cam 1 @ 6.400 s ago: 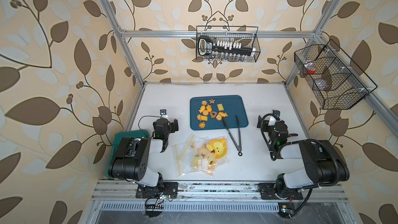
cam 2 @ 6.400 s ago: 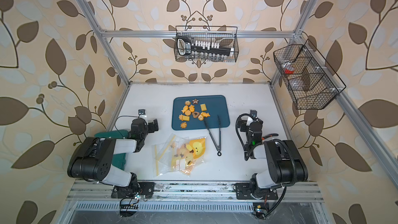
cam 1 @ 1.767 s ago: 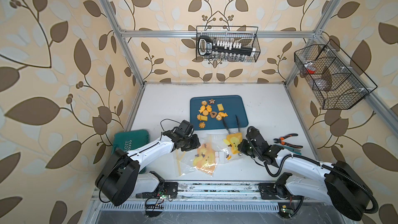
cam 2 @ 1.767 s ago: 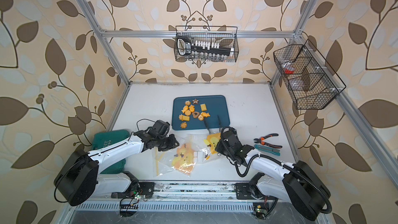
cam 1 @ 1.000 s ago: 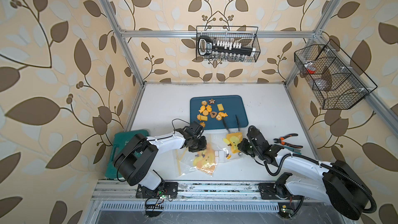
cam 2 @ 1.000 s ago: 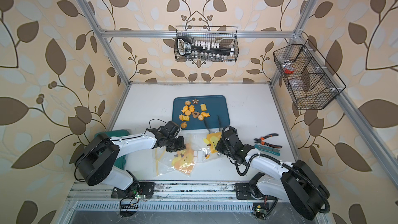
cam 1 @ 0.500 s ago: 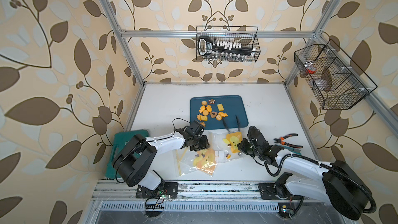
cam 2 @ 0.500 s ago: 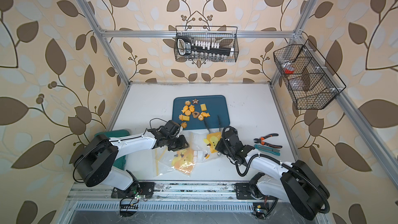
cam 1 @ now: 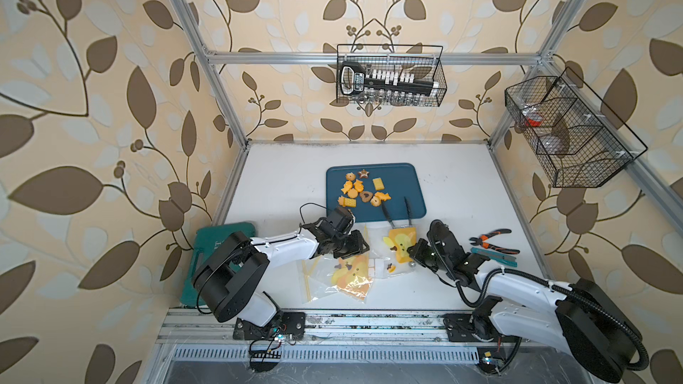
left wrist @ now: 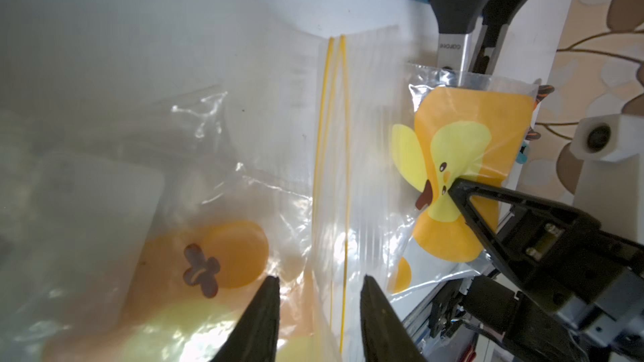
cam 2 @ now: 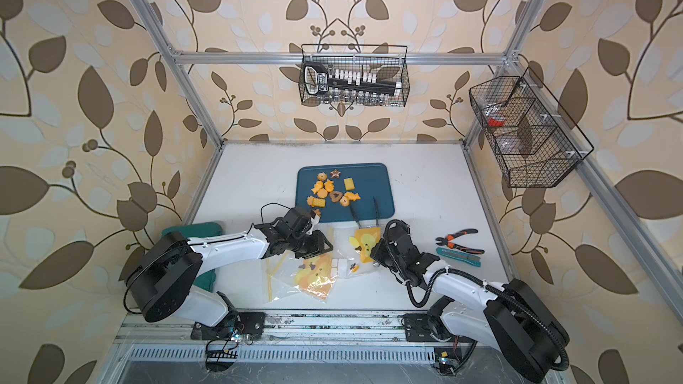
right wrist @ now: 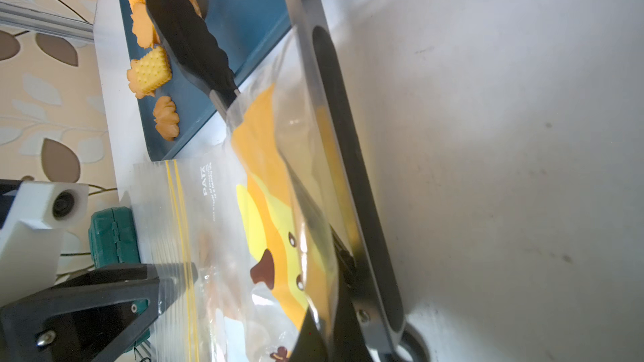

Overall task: Put the cookies into a resealable bag to prevent moisture
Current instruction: Pick up the ziploc bag from the center of the board.

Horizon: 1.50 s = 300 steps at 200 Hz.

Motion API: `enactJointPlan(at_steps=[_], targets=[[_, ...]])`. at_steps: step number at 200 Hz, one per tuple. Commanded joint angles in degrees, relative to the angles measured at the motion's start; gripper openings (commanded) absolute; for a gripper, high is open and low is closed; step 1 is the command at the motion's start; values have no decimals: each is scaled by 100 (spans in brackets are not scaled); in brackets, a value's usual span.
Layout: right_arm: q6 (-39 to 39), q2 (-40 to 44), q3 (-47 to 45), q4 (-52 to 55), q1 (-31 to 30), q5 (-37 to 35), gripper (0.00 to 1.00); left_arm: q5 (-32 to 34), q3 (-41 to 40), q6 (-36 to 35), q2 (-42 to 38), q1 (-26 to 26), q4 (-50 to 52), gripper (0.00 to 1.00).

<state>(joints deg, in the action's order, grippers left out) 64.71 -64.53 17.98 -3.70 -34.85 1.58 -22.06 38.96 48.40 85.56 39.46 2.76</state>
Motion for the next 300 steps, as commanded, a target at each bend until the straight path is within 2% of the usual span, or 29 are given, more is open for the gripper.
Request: enactJointPlan(at_steps=[1,59,113,146,170,186,205,213,225,237,249,259,276,300], targets=[[190,-59,-92,-68,18,71,0,143,-79,22,-24,54,-54,33],[207,-156,-109,-183,13,113,0,454,-51,-21,-24,63,233,18],[266,-182,-159,-375,14,152,0,560,-107,-42,90,149,225,20],[263,-209,-172,-429,13,176,0,599,-147,7,143,196,111,15],[265,-200,-187,-470,14,183,0,583,-112,-13,72,212,84,9],[252,-170,-183,-456,18,156,0,607,-94,-58,-60,215,88,0],[149,-73,-177,-438,13,98,0,720,-13,-141,-349,213,286,0],[44,7,-157,-447,14,61,11,825,34,-196,-609,212,452,0],[-226,176,-97,-440,20,-22,38,1124,171,-320,-953,213,901,0],[-584,393,-7,-385,16,-140,60,1740,396,-429,-1348,212,1682,0],[-995,713,105,-291,16,-323,75,2466,664,-525,-1781,203,2519,0],[-1260,970,187,-209,18,-538,81,3054,918,-669,-2135,201,3142,0],[-1714,1299,242,-139,14,-929,87,4190,1487,-784,-2451,69,4349,0],[-2234,1290,373,-110,18,-1217,91,5031,2620,-981,-2337,-831,6023,0]])
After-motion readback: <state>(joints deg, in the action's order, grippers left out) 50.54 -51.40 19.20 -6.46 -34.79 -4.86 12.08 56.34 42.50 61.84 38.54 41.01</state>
